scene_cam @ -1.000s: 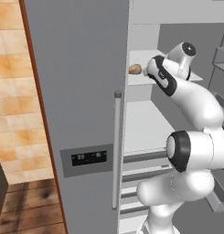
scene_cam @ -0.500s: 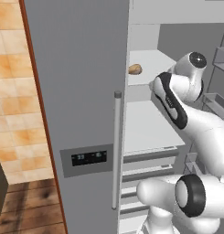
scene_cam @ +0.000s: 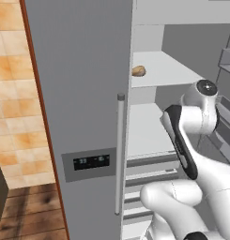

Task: Move the mushroom and chicken breast from the top shelf to the second highest shelf to make space. Then, place the pitcher from the counter on the cleared top shelf.

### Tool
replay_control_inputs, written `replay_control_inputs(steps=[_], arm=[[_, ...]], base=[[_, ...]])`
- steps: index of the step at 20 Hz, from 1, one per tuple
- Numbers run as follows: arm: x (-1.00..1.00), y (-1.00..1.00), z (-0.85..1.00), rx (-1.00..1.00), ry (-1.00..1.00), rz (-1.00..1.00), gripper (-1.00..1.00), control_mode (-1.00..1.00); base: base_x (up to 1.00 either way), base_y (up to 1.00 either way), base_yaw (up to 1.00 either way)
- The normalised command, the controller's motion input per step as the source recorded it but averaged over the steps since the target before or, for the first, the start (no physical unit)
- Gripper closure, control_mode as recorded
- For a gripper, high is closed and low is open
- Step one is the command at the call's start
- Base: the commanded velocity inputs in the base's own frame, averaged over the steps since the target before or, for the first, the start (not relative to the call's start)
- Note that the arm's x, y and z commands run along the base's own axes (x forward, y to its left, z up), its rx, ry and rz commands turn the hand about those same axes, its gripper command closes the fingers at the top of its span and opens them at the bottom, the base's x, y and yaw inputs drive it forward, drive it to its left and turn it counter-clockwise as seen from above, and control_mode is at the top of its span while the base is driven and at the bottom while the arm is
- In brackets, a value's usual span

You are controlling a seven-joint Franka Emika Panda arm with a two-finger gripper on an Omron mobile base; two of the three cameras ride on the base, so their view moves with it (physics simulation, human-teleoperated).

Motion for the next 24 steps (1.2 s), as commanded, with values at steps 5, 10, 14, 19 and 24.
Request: replay_control_inputs(steps=[5,10,14,19,24], arm=[[-0.47,0.0,-0.97,0.0,0.0,0.0,1.0,-1.0],[-0.06,0.0,-0.68,0.0,0.0,0.01,1.0,-1.0],[0.08,0.0,-0.23,0.0,0.0,0.01,1.0,-1.0],[0.19,-0.05,-0.14,0.0,0.0,0.01,1.0,-1.0],[0.32,-0.16,-0.22,0.0,0.0,0.03,1.0,-1.0]], base=[[0.0,0.0,0.0],[0.0,0.0,0.0],[0.0,0.0,0.0],[0.0,0.0,0.0],[0.0,0.0,0.0]])
